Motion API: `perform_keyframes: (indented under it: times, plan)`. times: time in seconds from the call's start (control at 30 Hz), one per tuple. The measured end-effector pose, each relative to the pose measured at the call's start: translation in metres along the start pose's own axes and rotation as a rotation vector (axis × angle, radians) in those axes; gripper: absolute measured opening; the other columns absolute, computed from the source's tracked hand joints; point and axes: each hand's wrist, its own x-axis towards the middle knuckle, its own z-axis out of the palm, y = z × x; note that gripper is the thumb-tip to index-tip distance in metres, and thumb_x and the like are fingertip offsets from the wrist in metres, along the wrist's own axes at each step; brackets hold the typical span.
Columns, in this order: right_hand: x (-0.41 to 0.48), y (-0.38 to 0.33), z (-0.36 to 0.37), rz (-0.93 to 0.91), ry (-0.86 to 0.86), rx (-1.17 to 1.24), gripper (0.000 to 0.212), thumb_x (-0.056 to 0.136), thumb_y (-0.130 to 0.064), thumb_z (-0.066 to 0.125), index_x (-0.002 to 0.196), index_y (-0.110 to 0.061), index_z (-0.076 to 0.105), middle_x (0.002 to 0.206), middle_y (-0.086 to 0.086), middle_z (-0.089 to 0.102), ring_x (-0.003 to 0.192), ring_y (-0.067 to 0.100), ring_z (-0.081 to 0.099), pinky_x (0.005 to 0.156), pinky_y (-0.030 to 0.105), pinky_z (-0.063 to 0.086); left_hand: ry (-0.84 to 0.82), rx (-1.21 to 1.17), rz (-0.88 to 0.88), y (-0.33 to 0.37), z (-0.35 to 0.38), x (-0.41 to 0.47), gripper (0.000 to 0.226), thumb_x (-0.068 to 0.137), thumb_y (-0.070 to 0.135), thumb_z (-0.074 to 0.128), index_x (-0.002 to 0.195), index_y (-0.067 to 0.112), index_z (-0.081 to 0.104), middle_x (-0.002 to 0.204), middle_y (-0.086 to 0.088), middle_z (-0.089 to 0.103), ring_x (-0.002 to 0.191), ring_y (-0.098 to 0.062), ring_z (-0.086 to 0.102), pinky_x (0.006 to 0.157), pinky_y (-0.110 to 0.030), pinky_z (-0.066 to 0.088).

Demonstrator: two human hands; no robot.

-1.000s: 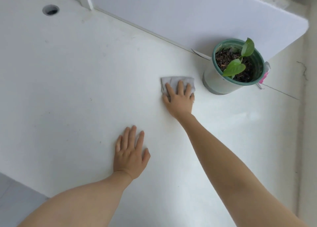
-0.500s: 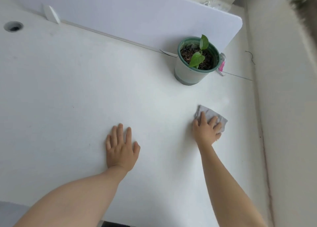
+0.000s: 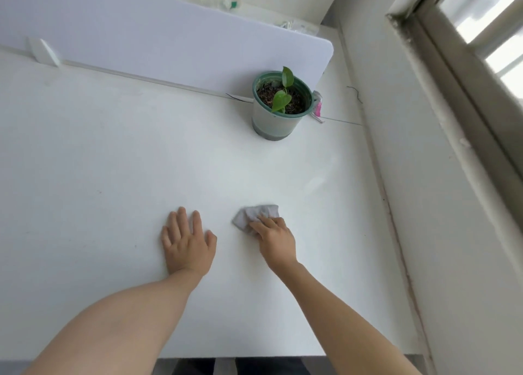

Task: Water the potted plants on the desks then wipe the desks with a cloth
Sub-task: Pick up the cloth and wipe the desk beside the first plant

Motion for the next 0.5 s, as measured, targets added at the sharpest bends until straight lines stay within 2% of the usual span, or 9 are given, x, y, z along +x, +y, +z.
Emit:
perform_keyframes:
  times: [0.07, 0.1, 0.2, 0.33, 0.5]
  plan:
    - [-0.011, 0.0, -0.012, 0.132, -0.079, 0.17, 0.039, 0.082, 0.001, 0.043, 0.108, -0.017, 0.066, 0.098, 0.002, 0.065, 0.091, 0.027, 0.054, 0.065, 0.031, 0.044, 0.02, -0.016, -0.008, -0.001, 0.001, -0.001, 0.05, 0.083, 0.028, 0.039, 0.125, 0.002, 0.053, 0.139, -0.024, 0.044, 0.131, -0.041, 0.037, 0.103, -0.05, 0.022]
    - [-0.017, -0.001, -0.021, 0.233, -0.114, 0.32, 0.042, 0.083, 0.0, 0.039, 0.112, -0.017, 0.064, 0.097, 0.002, 0.062, 0.087, 0.025, 0.052, 0.068, 0.031, 0.045, 0.009, -0.018, -0.007, -0.001, 0.001, -0.002, 0.048, 0.086, 0.025, 0.043, 0.128, 0.003, 0.049, 0.143, -0.023, 0.039, 0.134, -0.04, 0.032, 0.105, -0.05, 0.019]
    - [-0.04, -0.005, -0.047, 0.444, -0.023, 0.616, 0.042, 0.082, 0.0, 0.036, 0.114, -0.013, 0.06, 0.081, 0.003, 0.059, 0.071, 0.024, 0.053, 0.059, 0.027, 0.045, 0.003, -0.012, 0.01, -0.003, 0.001, -0.002, 0.049, 0.089, 0.024, 0.043, 0.134, 0.004, 0.041, 0.149, -0.02, 0.029, 0.139, -0.036, 0.022, 0.109, -0.048, 0.015]
    - [-0.076, -0.006, -0.061, 0.509, 0.087, 0.681, 0.038, 0.085, -0.004, 0.043, 0.12, -0.014, 0.055, 0.068, -0.004, 0.058, 0.068, 0.019, 0.056, 0.057, 0.022, 0.045, -0.019, 0.005, 0.025, -0.004, 0.001, -0.002, 0.052, 0.091, 0.028, 0.039, 0.139, 0.009, 0.033, 0.154, -0.016, 0.019, 0.142, -0.031, 0.012, 0.111, -0.044, 0.012]
    - [-0.123, -0.001, -0.063, 0.608, 0.16, 0.724, 0.04, 0.086, -0.007, 0.046, 0.125, -0.015, 0.051, 0.068, -0.009, 0.058, 0.068, 0.011, 0.059, 0.06, 0.02, 0.047, -0.033, -0.074, 0.037, -0.008, -0.002, -0.001, 0.049, 0.091, 0.028, 0.041, 0.137, 0.012, 0.036, 0.154, -0.012, 0.018, 0.143, -0.027, 0.01, 0.112, -0.041, 0.01]
